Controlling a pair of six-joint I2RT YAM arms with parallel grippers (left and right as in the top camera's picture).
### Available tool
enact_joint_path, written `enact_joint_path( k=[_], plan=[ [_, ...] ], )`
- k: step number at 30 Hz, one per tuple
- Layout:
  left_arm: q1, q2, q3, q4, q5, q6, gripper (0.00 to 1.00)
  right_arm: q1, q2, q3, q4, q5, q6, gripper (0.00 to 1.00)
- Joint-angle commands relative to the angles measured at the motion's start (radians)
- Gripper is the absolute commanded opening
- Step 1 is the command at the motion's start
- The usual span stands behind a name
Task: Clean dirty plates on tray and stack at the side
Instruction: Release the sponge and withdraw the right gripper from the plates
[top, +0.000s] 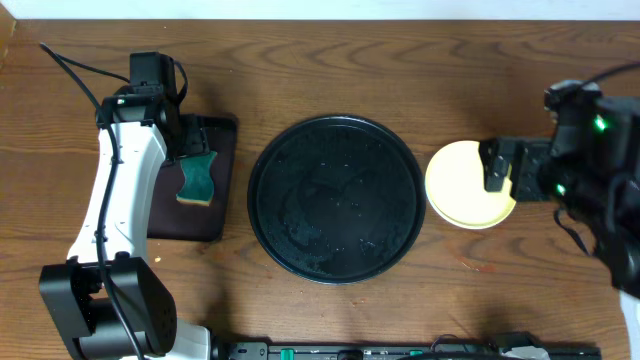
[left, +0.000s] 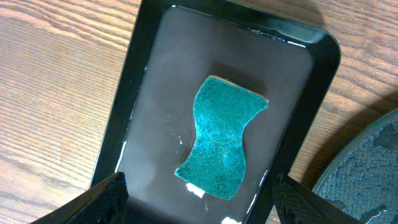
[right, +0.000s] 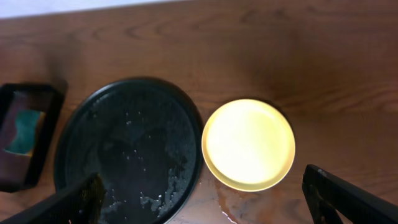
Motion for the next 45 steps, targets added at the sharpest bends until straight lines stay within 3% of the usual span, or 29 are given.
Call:
enact_joint_path(
  k=[1, 9, 13, 16, 25, 31, 39, 45],
  plan=[
    [0.002, 0.005, 0.008, -0.004, -0.002, -0.009, 0.75, 0.001, -0.051, 0.004, -0.007, -0.008, -0.004, 0.99],
    [0.002, 0.005, 0.008, -0.004, -0.002, -0.009, 0.75, 0.001, -0.126, 0.003, -0.022, 0.126, -0.023, 0.99],
    [0.002, 0.005, 0.008, -0.005, -0.002, -0.009, 0.75, -0.023, -0.160, -0.084, 0.107, 0.135, -0.071, 0.99],
    [0.002, 0.005, 0.008, -0.004, -0.002, -0.009, 0.75, -0.046, -0.295, -0.329, 0.350, 0.069, -0.148, 0.99],
    [0.002, 0.005, 0.008, -0.004, -0.002, -0.009, 0.75, -0.057, -0.690, -1.001, 0.946, 0.062, -0.150, 0.99],
    [0.002, 0.005, 0.008, -0.004, -0.002, -0.009, 0.75, -0.056, -0.909, -1.345, 1.202, 0.063, -0.150, 0.99],
    [0.002, 0.005, 0.008, -0.004, -0.002, -0.009, 0.75, -0.056, -1.083, -1.592, 1.306, 0.063, -0.122, 0.99],
    [0.002, 0.005, 0.008, -0.004, -0.002, -0.009, 0.75, -0.056, -1.110, -1.600, 1.237, 0.058, -0.116, 0.99]
  ],
)
